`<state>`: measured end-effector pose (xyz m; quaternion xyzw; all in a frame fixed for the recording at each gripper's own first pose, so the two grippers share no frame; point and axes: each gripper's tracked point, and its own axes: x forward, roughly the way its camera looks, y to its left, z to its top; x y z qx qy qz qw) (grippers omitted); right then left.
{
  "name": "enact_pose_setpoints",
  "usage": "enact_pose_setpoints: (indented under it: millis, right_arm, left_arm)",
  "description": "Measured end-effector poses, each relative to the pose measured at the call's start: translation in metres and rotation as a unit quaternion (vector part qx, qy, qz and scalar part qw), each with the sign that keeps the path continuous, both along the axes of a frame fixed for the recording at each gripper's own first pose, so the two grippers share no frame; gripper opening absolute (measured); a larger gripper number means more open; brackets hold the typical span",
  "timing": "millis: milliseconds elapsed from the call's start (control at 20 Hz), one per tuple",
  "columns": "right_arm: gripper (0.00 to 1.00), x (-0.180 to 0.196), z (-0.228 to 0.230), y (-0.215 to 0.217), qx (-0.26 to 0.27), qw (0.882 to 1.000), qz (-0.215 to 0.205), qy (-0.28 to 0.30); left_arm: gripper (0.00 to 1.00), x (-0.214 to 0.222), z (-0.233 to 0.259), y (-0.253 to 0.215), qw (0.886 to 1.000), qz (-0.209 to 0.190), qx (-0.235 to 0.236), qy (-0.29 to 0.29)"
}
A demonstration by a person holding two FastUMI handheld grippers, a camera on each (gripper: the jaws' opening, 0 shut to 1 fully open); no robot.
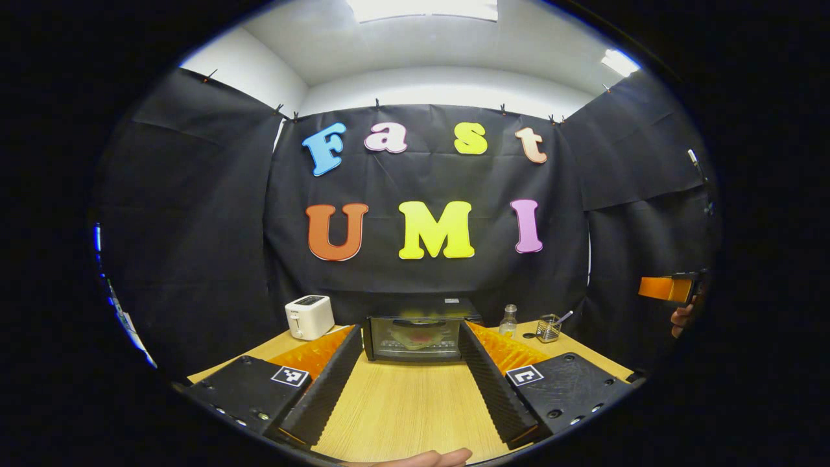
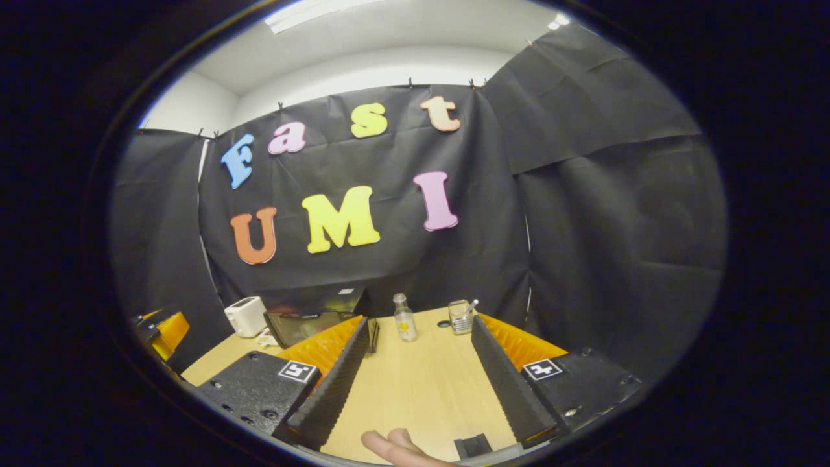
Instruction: Open the electric oven with the left hand, put the food in, and close the electric oven.
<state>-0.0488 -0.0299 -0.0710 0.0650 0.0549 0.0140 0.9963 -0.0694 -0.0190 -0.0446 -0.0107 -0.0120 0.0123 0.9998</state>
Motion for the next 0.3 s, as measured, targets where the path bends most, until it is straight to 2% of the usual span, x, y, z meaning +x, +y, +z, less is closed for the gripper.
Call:
enact_pose_setpoints:
  millis: [50,100,300]
  right_arm:
    - [1.0,-0.003,0.003,0.0,-0.003,1.0,0.002,-0.006]
    - [0.96,-0.006,0.005,0.002,-0.006,1.0,0.004,-0.01]
    - [0.96,-0.012,0.014,0.005,-0.011,1.0,0.009,-0.019]
  left_arm:
    - [0.94,-0.002,0.0,0.0,1.0,0.001,-0.001,-0.001]
    - [0.95,-0.001,0.001,0.0,1.0,-0.001,-0.004,-0.002]
    - [0.95,-0.005,0.007,0.005,1.0,0.001,-0.007,-0.006]
